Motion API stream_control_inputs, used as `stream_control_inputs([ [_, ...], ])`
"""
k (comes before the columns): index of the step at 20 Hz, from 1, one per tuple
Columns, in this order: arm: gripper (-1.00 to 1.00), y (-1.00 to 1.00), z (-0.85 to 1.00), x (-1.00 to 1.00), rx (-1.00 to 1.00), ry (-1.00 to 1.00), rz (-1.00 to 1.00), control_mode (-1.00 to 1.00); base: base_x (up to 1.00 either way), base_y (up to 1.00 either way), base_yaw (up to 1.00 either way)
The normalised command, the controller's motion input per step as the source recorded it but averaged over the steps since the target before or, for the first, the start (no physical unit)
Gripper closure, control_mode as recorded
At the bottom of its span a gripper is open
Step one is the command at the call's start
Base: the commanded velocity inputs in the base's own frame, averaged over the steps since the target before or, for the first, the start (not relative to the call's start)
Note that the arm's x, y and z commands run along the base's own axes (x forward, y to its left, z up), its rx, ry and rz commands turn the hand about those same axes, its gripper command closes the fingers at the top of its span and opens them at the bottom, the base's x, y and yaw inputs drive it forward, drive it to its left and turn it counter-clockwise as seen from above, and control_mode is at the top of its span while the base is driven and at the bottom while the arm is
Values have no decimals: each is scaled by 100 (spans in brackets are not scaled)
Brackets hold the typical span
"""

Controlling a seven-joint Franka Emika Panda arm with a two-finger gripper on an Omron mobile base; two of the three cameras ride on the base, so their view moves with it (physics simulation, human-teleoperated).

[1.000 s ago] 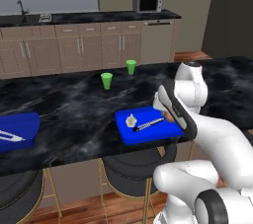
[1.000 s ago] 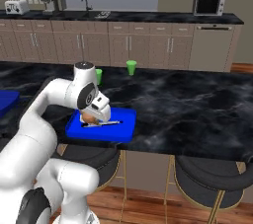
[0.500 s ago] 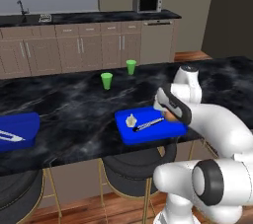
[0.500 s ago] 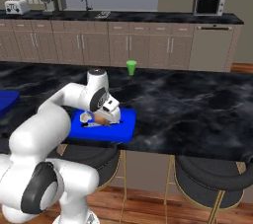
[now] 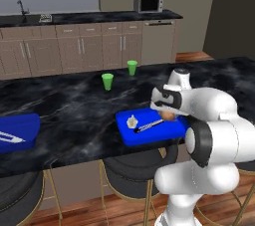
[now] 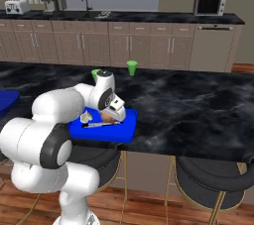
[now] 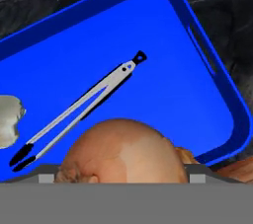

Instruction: Gather the onion and garlic from the fridge and place them on a tray on the dining counter. Then gather the fishs from the fridge and place them on the other tray.

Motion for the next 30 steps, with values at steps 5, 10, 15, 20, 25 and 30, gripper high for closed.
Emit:
stream_control_inputs([
  [5,100,0,-44,49,0,1,-1,-100,0,0,0],
  [10,100,-4,-46,21,-1,0,0,-100,0,0,0],
  [15,100,-8,-35,0,0,0,0,-100,0,0,0],
  [20,100,-10,-37,10,0,2,0,-100,0,0,0],
  [25,-100,-8,-20,7,0,0,0,-100,0,0,0],
  [30,-100,-1,1,0,0,0,0,-100,0,0,0],
])
